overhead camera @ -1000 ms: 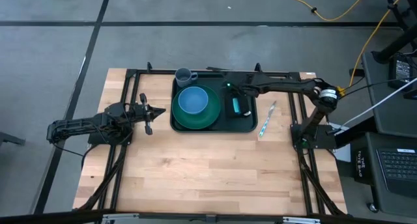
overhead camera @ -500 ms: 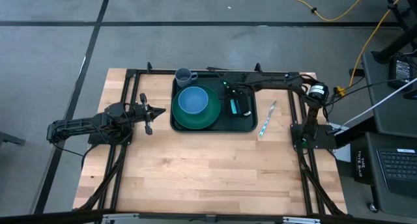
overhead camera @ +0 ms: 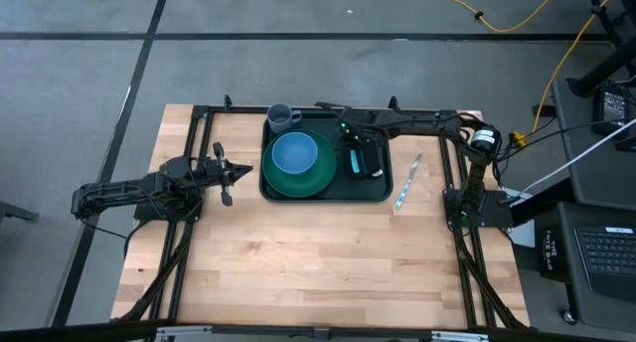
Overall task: Set up tray
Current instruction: Put the blue spoon on the black napkin to the left of the blue fork on the green serving tray
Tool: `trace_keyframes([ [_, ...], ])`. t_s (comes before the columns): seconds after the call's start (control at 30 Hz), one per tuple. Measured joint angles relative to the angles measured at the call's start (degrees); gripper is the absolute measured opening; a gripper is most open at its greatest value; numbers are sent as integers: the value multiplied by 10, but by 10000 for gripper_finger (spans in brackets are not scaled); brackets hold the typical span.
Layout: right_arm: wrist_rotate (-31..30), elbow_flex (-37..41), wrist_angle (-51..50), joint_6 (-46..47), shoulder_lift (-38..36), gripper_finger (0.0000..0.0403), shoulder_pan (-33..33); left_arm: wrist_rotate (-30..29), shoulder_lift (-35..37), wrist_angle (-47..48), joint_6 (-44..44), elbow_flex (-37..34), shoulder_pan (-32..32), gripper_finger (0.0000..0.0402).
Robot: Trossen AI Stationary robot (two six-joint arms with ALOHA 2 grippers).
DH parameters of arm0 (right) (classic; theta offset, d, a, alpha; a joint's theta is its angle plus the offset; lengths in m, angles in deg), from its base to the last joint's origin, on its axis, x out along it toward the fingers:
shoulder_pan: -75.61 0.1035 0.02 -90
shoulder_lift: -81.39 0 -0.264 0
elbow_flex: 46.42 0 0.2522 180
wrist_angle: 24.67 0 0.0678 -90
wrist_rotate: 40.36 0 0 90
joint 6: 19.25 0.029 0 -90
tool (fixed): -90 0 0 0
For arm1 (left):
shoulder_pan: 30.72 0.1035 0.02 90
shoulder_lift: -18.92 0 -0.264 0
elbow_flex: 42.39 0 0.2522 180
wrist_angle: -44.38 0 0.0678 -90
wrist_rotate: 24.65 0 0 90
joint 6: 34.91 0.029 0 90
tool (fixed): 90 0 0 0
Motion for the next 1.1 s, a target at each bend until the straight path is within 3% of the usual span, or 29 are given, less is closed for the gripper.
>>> trace_keyframes([
  [0.57, 8, 0, 17, -17, 47, 55, -20, 0, 0, 0, 0, 0, 0, 4],
  [1.1, 11, 0, 22, -29, 48, 67, -30, 0, 0, 0, 0, 0, 0, 4],
])
